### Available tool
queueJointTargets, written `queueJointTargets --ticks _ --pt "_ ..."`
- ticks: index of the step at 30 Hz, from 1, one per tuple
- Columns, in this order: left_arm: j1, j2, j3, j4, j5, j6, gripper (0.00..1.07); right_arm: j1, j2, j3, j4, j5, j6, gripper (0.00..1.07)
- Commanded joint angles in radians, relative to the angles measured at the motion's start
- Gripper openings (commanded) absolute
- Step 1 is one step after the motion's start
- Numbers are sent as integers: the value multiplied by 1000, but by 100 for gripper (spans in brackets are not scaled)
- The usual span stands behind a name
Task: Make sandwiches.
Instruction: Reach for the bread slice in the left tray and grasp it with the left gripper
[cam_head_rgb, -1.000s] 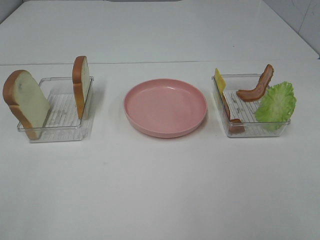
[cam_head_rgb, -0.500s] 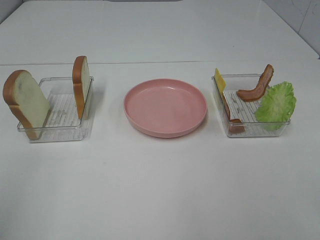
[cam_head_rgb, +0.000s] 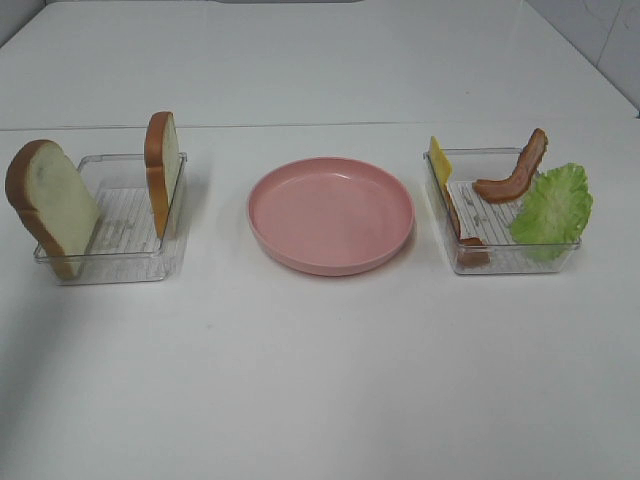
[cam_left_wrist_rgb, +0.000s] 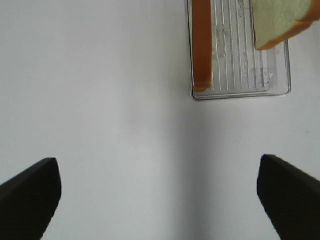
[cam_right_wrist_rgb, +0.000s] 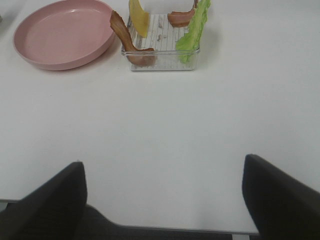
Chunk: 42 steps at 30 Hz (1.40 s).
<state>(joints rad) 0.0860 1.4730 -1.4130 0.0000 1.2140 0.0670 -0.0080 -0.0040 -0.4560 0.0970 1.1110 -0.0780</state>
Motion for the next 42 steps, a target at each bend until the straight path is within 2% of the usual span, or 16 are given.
queueJointTargets --ticks 1,9,15,22,32,36,42 --pt "-2 189 -111 -31 100 -22 102 -3 -29 3 4 -7 -12 83" --pt "-33 379 -222 -45 99 -24 102 -3 -29 3 4 -7 -12 83" --pt "-80 440 -252 -25 97 -20 102 -3 -29 3 4 -7 -12 83" --pt "-145 535 -298 -6 89 -40 102 -3 -29 3 5 -7 -12 83" --pt "-157 634 -336 -8 82 -54 102 -3 -29 3 5 -7 -12 83" --pt "-157 689 -385 -10 80 -57 102 -3 -29 3 5 -7 -12 83" --pt "-157 723 -391 -14 86 -51 102 -3 -29 3 5 -7 -12 83"
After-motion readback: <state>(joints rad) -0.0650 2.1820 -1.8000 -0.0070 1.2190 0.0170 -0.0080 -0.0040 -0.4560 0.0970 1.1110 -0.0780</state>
